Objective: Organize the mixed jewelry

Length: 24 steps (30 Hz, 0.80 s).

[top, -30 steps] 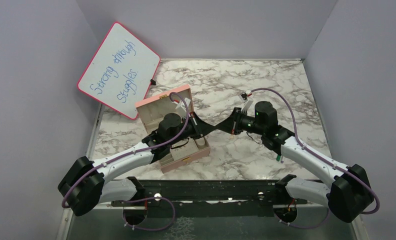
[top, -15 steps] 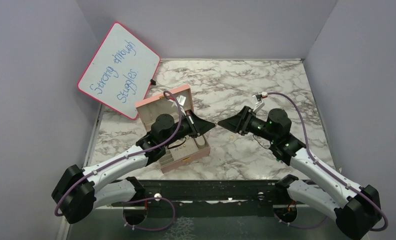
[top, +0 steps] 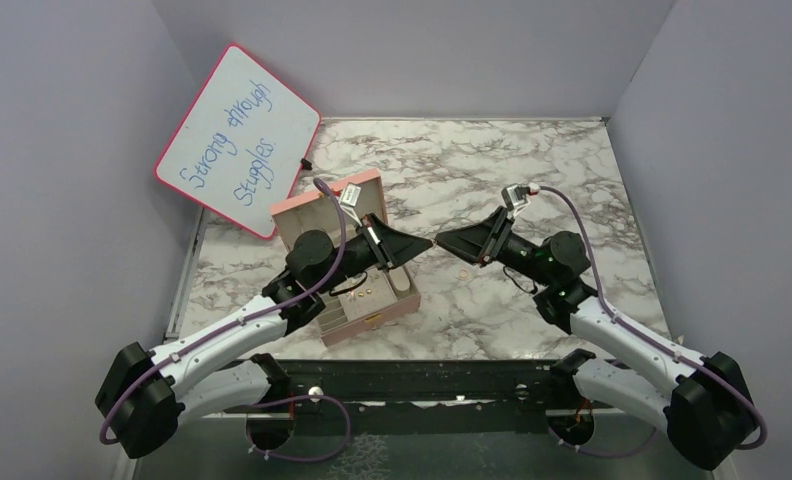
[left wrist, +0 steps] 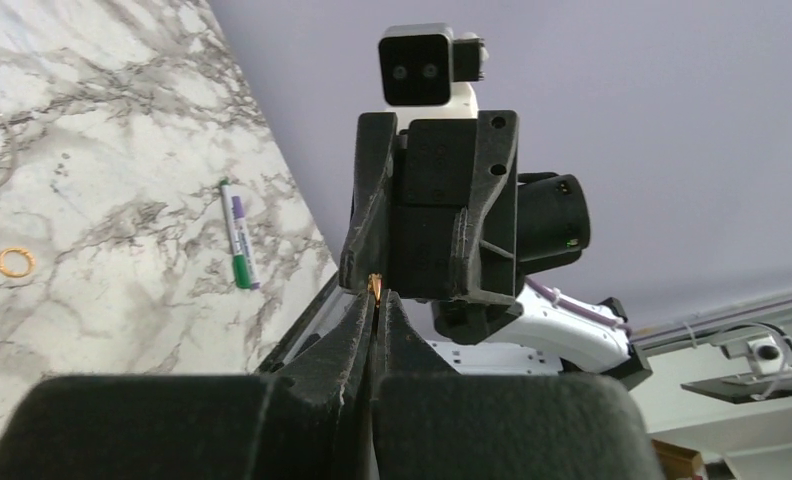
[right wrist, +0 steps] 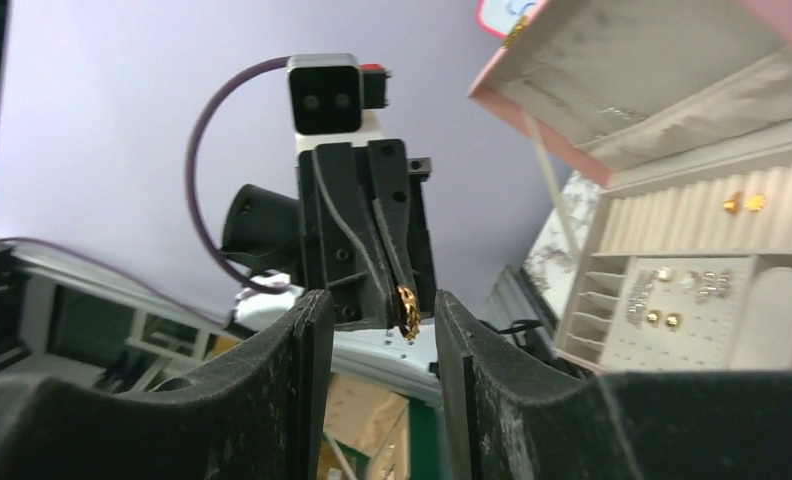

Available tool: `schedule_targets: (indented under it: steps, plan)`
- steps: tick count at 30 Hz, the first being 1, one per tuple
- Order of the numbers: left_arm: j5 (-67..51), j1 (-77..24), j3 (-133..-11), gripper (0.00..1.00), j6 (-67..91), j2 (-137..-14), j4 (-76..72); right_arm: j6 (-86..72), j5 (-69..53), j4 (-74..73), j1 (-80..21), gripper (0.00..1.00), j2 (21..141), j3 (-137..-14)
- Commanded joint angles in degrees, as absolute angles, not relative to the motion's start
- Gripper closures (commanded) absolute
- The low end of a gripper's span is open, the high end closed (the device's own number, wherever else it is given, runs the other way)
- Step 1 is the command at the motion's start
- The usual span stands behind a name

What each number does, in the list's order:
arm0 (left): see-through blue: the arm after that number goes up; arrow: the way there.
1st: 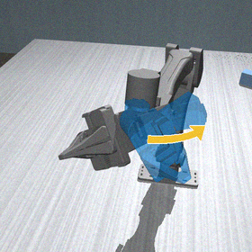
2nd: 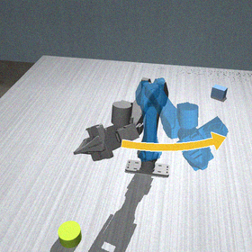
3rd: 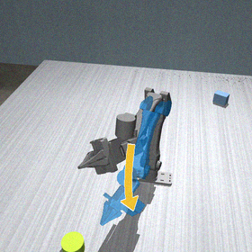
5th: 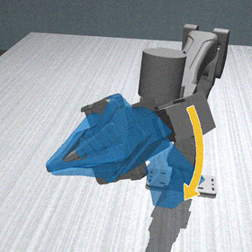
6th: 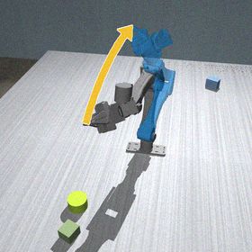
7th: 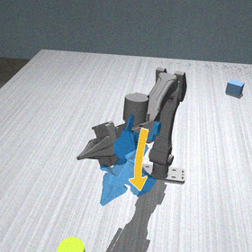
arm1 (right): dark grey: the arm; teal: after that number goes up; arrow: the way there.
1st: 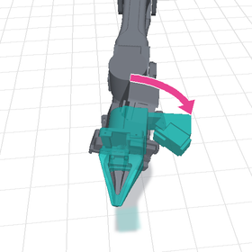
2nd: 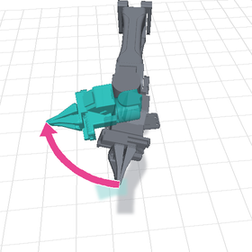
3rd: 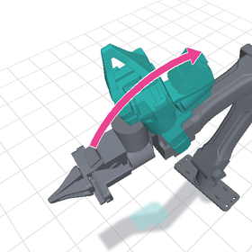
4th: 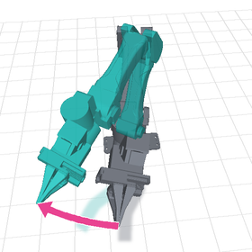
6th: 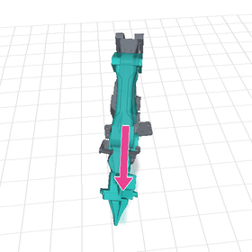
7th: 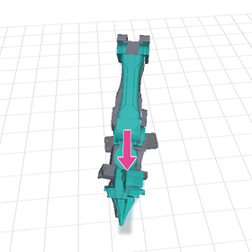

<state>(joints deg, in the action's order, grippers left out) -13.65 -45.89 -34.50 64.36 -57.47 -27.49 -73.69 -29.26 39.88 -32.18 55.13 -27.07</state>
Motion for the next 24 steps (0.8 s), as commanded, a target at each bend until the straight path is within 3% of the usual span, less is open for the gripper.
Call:
schedule_targets:
  steps: [1,14,24]
  plan:
    - [-15.7,-46.1,-35.9,1.0,67.0,-56.3,-33.5,-79.8,-34.0,51.8,-32.4,0.57,57.1,-27.9]
    - [-15.1,-46.1,-34.8,1.0,68.0,-55.6,-35.9,-81.1,-35.0,54.3,-32.4,0.85,56.8,-28.1]
    - [-15.8,-46.2,-34.7,1.0,67.7,-55.9,-36.4,-79.5,-35.5,53.4,-32.4,0.9,58.3,-29.5]
